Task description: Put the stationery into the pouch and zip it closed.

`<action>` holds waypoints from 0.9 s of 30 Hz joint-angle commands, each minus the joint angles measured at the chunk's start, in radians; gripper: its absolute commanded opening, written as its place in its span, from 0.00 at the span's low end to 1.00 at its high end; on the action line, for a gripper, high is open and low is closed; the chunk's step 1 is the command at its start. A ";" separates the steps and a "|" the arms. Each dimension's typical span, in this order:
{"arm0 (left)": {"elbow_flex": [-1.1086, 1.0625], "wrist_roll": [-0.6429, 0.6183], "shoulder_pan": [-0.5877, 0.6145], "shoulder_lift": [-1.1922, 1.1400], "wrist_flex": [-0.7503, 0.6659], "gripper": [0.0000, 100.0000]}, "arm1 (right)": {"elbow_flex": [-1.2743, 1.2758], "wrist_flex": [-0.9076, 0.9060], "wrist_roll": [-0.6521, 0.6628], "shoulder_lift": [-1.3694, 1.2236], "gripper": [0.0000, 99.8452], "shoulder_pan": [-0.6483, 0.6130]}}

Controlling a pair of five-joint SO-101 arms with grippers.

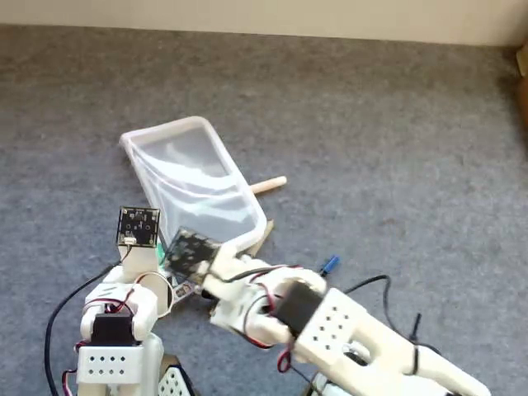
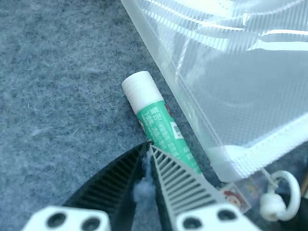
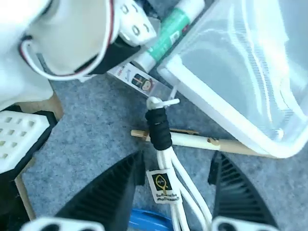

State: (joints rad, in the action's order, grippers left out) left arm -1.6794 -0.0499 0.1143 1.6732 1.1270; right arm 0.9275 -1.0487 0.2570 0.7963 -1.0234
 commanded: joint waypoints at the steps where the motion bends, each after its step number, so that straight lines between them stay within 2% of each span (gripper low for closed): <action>1: -0.024 0.005 -0.012 0.013 0.006 0.00 | -0.008 0.094 -0.012 -0.058 0.20 -0.042; 7: -0.024 0.005 -0.012 0.013 0.006 0.00 | 0.005 0.206 -0.068 -0.173 0.20 -0.039; 27: -0.024 0.005 -0.012 0.013 0.006 0.00 | 0.079 0.297 -0.074 -0.277 0.20 -0.038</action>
State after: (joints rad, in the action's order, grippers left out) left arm -1.6794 -0.0499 0.1143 1.6732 1.1270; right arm 1.0088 -0.7787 0.1941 0.5171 -1.0495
